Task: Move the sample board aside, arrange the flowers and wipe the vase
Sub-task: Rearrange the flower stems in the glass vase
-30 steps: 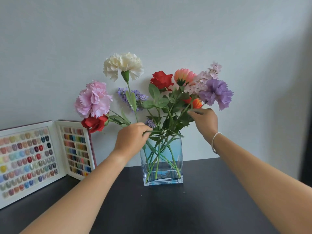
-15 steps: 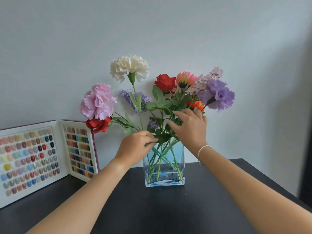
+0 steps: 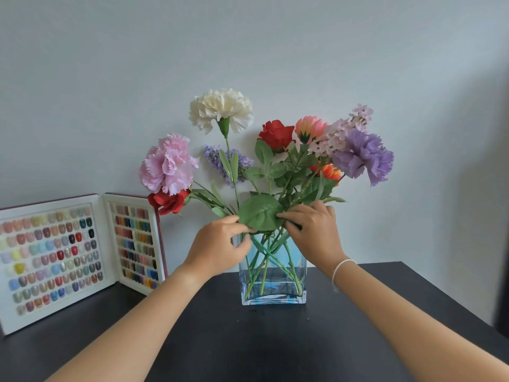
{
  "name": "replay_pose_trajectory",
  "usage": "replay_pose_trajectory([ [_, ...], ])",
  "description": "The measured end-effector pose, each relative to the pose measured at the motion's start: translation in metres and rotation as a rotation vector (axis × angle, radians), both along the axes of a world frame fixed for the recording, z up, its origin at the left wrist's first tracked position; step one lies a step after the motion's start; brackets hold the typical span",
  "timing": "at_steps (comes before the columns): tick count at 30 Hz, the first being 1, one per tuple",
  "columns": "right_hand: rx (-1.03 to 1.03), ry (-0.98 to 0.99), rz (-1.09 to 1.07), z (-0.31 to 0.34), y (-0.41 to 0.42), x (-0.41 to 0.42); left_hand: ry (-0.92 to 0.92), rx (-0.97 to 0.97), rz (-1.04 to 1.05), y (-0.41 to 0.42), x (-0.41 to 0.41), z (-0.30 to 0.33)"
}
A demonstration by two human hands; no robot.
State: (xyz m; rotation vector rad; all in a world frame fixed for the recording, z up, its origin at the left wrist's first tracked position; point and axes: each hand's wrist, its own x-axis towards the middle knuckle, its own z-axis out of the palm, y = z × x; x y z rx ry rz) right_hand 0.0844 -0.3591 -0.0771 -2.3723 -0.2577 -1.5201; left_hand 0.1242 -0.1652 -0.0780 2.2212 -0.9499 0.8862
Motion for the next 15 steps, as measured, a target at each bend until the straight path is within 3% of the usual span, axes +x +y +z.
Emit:
replay_pose_trajectory([
  [5,-0.090,-0.020,0.034,-0.004,-0.008,-0.005,-0.105,-0.255,-0.030,0.008,-0.007,0.010],
  [11,-0.026,-0.058,0.055,-0.002,-0.007,-0.006,-0.049,0.167,-0.052,0.003,-0.012,0.008],
  [15,-0.027,-0.075,0.056,0.002,-0.003,-0.004,-0.161,0.053,-0.013,0.002,-0.010,0.009],
])
